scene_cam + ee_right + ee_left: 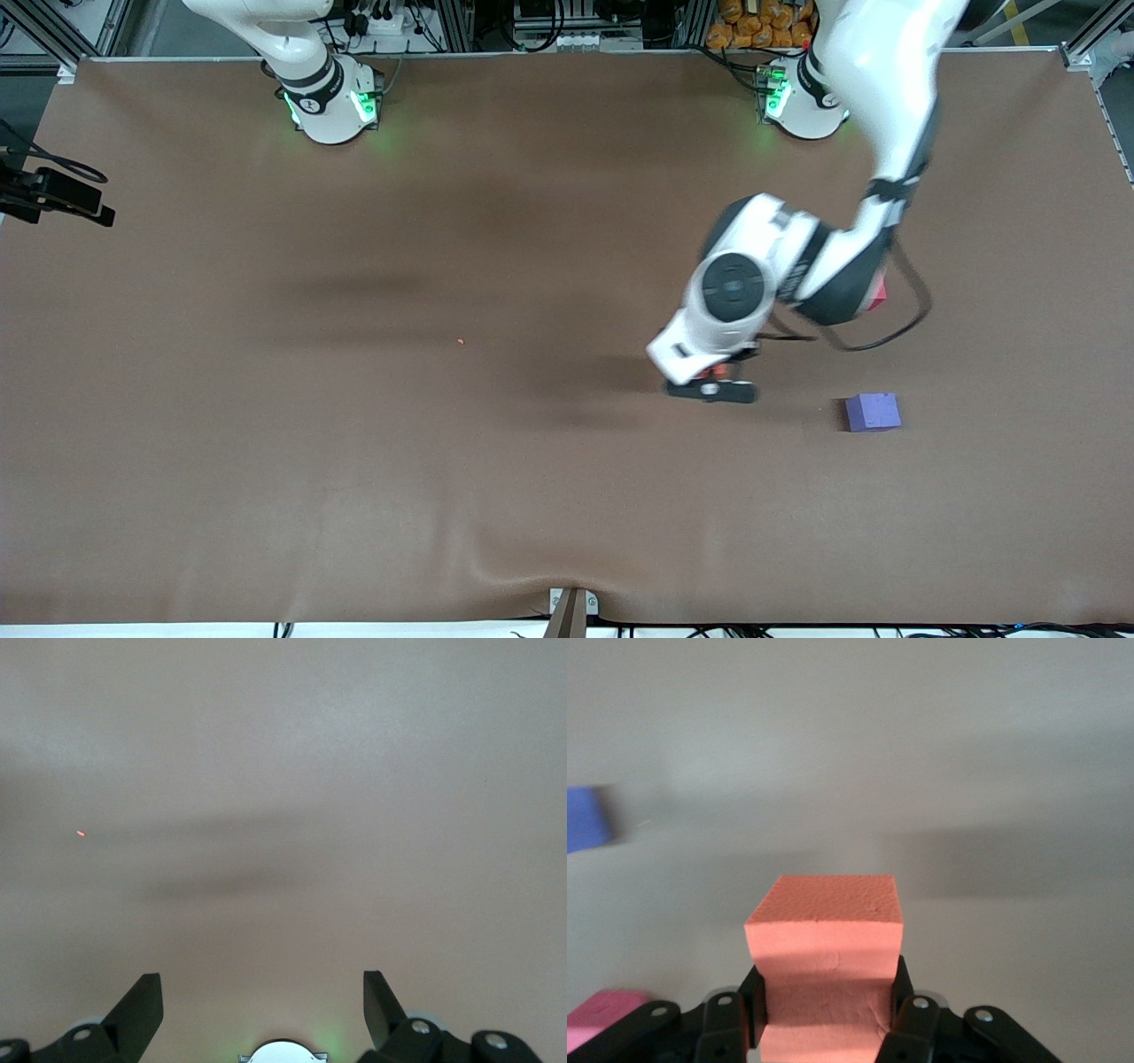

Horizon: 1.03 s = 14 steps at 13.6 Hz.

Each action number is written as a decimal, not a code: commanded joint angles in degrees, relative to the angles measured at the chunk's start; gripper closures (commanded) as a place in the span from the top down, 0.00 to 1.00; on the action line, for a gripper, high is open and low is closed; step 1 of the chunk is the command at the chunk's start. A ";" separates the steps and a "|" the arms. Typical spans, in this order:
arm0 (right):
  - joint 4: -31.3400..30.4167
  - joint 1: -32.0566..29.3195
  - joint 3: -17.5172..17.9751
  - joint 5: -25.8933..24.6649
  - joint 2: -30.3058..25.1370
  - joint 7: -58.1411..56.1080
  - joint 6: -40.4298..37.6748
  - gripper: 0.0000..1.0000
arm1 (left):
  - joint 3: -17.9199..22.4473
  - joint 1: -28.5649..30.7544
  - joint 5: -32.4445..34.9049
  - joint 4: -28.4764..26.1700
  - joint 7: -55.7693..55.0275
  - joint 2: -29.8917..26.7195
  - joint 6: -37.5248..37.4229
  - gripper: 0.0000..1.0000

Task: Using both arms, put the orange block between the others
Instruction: 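Carry the orange cube with the left gripper toward the pink cube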

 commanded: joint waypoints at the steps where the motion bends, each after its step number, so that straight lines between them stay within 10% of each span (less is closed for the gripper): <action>1: -0.16 -0.96 0.77 0.86 0.02 -0.36 -0.18 1.00 | -0.80 6.77 1.72 -10.57 3.15 -5.31 1.71 0.00; 14: -0.16 0.18 1.12 1.12 0.20 -0.36 0.26 1.00 | -0.80 27.36 1.81 -32.64 21.08 -9.63 26.48 0.00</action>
